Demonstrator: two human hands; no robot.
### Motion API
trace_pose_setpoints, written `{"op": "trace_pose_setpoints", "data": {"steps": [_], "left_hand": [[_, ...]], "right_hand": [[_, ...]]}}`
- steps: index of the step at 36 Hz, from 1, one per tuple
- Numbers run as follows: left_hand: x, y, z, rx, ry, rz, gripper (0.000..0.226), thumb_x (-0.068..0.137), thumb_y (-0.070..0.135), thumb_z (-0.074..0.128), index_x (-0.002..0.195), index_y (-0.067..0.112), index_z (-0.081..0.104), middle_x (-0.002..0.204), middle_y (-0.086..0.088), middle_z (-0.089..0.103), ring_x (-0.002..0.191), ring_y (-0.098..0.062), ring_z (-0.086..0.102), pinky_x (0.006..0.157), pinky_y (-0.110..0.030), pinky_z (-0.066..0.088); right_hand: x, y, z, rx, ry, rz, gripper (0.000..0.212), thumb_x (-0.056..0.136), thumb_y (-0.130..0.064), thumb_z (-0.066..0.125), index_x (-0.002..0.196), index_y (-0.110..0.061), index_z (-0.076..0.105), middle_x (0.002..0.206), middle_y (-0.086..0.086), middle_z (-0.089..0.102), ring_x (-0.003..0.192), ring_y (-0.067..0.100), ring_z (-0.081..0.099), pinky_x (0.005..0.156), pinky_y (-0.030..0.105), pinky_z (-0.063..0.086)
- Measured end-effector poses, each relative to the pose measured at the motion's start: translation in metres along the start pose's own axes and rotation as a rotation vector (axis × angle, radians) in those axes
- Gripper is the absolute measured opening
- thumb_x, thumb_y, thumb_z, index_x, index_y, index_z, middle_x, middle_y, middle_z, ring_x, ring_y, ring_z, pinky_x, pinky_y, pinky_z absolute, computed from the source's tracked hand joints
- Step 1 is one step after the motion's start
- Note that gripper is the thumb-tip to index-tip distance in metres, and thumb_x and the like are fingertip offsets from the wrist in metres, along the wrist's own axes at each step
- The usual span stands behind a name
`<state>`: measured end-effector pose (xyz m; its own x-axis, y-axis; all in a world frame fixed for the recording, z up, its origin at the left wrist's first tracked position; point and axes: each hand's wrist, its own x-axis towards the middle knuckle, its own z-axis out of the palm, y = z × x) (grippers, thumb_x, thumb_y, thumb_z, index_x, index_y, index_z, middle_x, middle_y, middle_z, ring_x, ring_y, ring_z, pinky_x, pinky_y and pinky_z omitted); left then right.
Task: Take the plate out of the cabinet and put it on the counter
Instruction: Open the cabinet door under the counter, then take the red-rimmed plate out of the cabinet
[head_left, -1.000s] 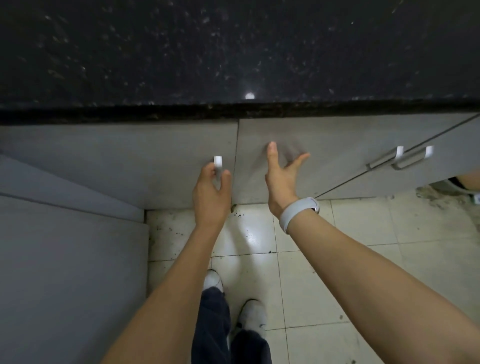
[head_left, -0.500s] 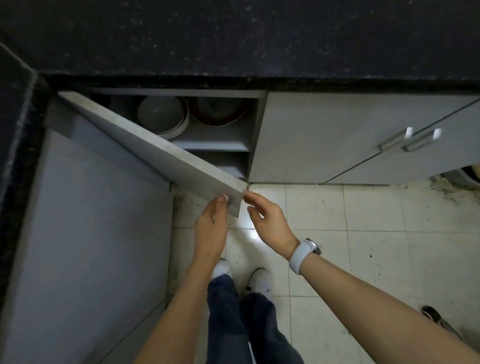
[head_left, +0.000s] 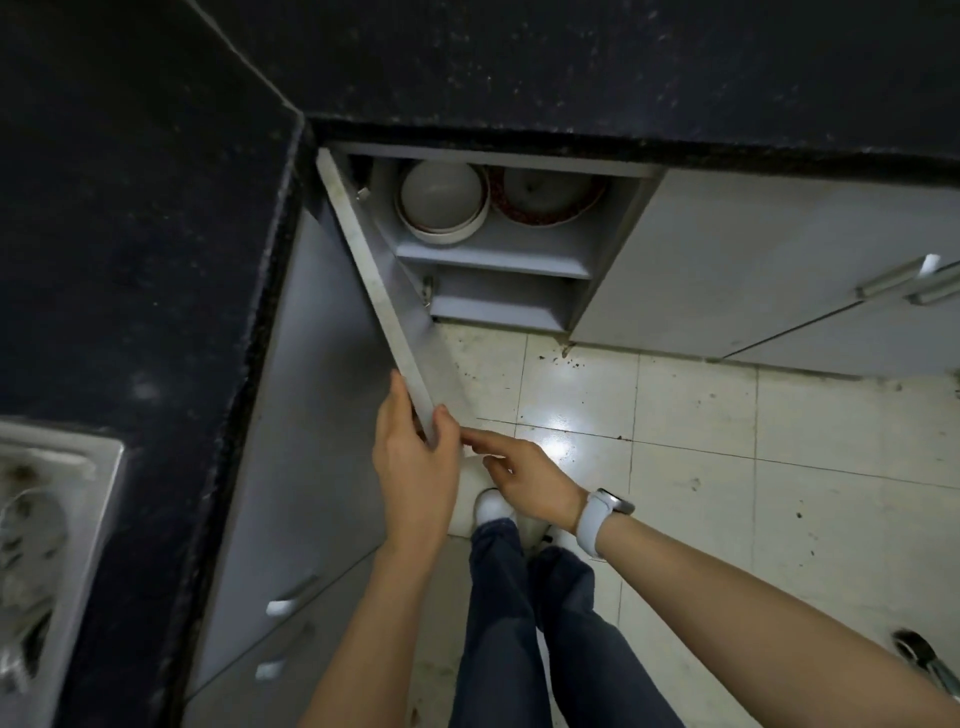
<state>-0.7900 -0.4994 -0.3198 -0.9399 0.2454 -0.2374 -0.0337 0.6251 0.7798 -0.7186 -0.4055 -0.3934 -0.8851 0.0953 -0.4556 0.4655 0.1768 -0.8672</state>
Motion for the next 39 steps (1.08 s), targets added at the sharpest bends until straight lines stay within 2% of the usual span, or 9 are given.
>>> {"op": "trace_pose_setpoints", "data": {"steps": [6, 10, 16, 21, 26, 31, 34, 37, 39], "left_hand": [[-0.002, -0.011, -0.026, 0.182, 0.049, -0.025, 0.054, 0.093, 0.014, 0.044, 0.143, 0.01, 0.022, 0.135, -0.015, 0.045, 0.12, -0.026, 0.046, 0.093, -0.025, 0.035], [-0.001, -0.011, -0.034, 0.317, 0.097, -0.034, 0.051, 0.092, 0.007, 0.041, 0.141, 0.004, 0.024, 0.138, -0.021, 0.041, 0.124, -0.033, 0.042, 0.104, -0.041, 0.039], [-0.005, 0.007, -0.022, 0.596, 0.17, 0.097, 0.051, 0.083, 0.01, 0.054, 0.133, 0.006, 0.04, 0.142, -0.023, 0.04, 0.132, -0.038, 0.034, 0.11, -0.055, 0.02], [0.018, 0.034, 0.01, 0.527, 0.09, 0.248, 0.052, 0.084, 0.014, 0.053, 0.133, 0.01, 0.039, 0.142, -0.016, 0.043, 0.132, -0.032, 0.036, 0.11, -0.052, 0.024], [0.081, 0.053, 0.052, 0.413, 0.027, 0.392, 0.059, 0.087, 0.015, 0.047, 0.141, 0.015, 0.022, 0.153, -0.013, 0.022, 0.142, -0.03, 0.013, 0.114, -0.046, 0.02], [0.148, 0.061, 0.086, 0.393, 0.26, 0.587, 0.071, 0.082, 0.016, 0.048, 0.145, 0.016, 0.013, 0.154, -0.021, 0.012, 0.142, -0.039, 0.006, 0.114, -0.054, 0.018], [0.182, 0.061, 0.101, 0.408, 0.437, 0.73, 0.075, 0.081, 0.019, 0.049, 0.145, 0.018, 0.01, 0.153, -0.025, 0.014, 0.141, -0.042, 0.005, 0.115, -0.056, 0.008], [0.213, 0.055, 0.112, 0.446, 0.53, 0.867, 0.074, 0.082, 0.019, 0.048, 0.145, 0.022, 0.008, 0.153, -0.025, 0.016, 0.141, -0.042, 0.007, 0.114, -0.06, 0.006], [0.229, 0.05, 0.116, 0.445, 0.594, 0.927, 0.072, 0.082, 0.018, 0.049, 0.144, 0.022, 0.012, 0.151, -0.025, 0.021, 0.14, -0.044, 0.012, 0.113, -0.062, 0.01]], "right_hand": [[0.003, -0.005, -0.003, -0.064, -0.016, 0.06, 0.045, 0.091, 0.0, 0.035, 0.133, -0.016, 0.041, 0.139, 0.008, 0.048, 0.126, 0.02, 0.045, 0.103, 0.017, 0.031], [0.003, -0.009, -0.02, -0.095, 0.049, 0.059, 0.041, 0.091, 0.0, 0.036, 0.129, -0.011, 0.046, 0.132, 0.012, 0.054, 0.123, 0.021, 0.049, 0.1, 0.015, 0.033], [0.002, -0.016, -0.053, -0.078, 0.159, 0.084, 0.037, 0.091, -0.001, 0.036, 0.123, -0.011, 0.052, 0.122, 0.012, 0.062, 0.114, 0.022, 0.055, 0.098, 0.026, 0.041], [0.009, -0.013, -0.083, -0.024, 0.27, 0.126, 0.037, 0.088, 0.002, 0.035, 0.117, -0.01, 0.056, 0.113, 0.013, 0.064, 0.105, 0.024, 0.058, 0.087, 0.023, 0.041], [0.039, -0.002, -0.112, 0.099, 0.449, 0.137, 0.029, 0.09, -0.001, 0.038, 0.11, -0.006, 0.057, 0.102, 0.014, 0.065, 0.093, 0.022, 0.059, 0.084, 0.027, 0.043], [0.095, 0.025, -0.129, 0.272, 0.573, 0.136, 0.026, 0.093, -0.005, 0.037, 0.115, 0.001, 0.051, 0.099, 0.014, 0.06, 0.09, 0.023, 0.058, 0.088, 0.037, 0.048], [0.137, 0.047, -0.137, 0.321, 0.631, 0.149, 0.029, 0.092, -0.007, 0.039, 0.12, 0.001, 0.047, 0.103, 0.019, 0.06, 0.086, 0.028, 0.058, 0.077, 0.037, 0.051], [0.182, 0.068, -0.151, 0.458, 0.716, 0.158, 0.034, 0.091, -0.012, 0.045, 0.124, -0.003, 0.043, 0.116, 0.025, 0.057, 0.105, 0.037, 0.057, 0.094, 0.049, 0.049], [0.209, 0.077, -0.162, 0.622, 0.733, 0.151, 0.033, 0.09, -0.012, 0.047, 0.122, -0.004, 0.044, 0.107, 0.018, 0.058, 0.103, 0.032, 0.057, 0.098, 0.051, 0.047]]}}
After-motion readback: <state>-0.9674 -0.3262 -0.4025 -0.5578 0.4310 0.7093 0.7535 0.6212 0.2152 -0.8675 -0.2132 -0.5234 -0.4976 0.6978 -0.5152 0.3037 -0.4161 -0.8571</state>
